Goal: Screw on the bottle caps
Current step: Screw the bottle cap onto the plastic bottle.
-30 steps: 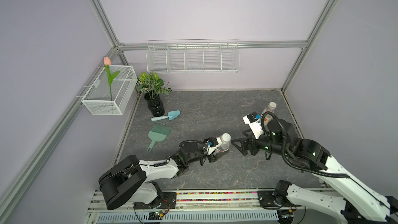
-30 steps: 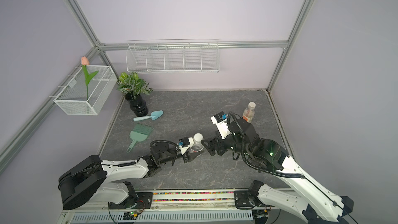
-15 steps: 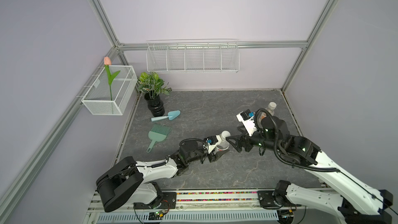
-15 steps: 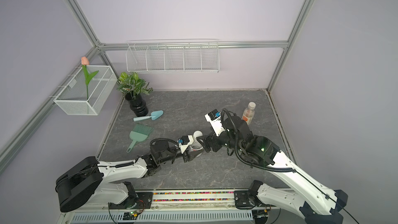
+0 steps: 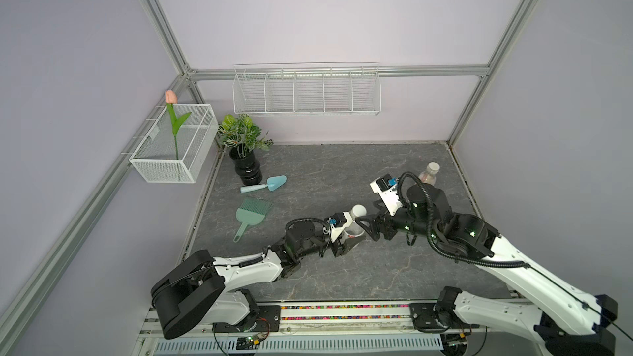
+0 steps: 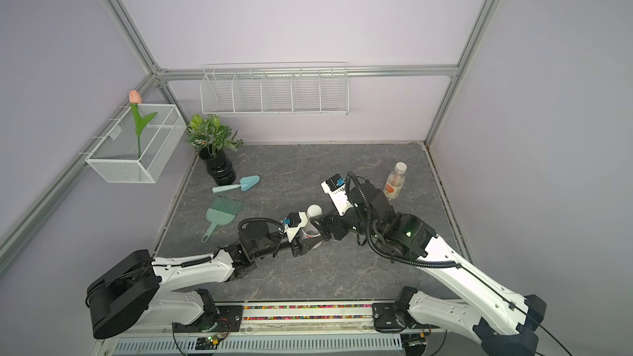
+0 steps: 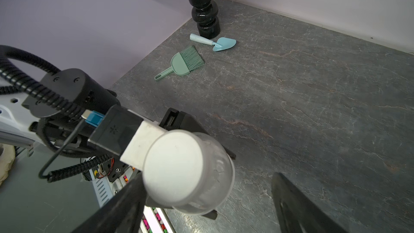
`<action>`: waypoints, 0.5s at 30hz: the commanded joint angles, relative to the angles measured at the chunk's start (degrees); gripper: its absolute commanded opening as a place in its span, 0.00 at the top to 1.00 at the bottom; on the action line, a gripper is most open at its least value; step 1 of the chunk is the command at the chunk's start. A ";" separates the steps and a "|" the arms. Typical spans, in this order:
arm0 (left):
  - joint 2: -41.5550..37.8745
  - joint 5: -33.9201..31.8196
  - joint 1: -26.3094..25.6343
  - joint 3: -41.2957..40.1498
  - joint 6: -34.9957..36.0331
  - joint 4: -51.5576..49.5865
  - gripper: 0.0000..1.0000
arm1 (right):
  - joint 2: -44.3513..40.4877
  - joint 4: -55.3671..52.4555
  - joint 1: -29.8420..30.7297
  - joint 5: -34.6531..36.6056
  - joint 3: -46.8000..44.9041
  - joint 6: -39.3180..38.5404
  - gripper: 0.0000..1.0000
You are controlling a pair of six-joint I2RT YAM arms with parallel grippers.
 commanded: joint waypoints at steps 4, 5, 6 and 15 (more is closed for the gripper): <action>-0.98 1.18 -0.15 1.03 -0.48 0.67 0.40 | 2.61 1.60 0.41 2.41 1.00 1.23 0.11; -0.93 1.33 -0.22 1.03 -0.58 0.71 0.40 | 3.30 1.68 0.37 2.74 1.40 1.53 0.11; -0.81 1.39 -0.24 1.04 -0.49 0.69 0.40 | 4.13 1.86 0.37 2.96 1.89 1.88 0.11; -0.27 0.40 -0.15 0.59 -0.78 1.29 0.40 | 7.24 1.04 0.38 0.03 5.28 2.78 0.11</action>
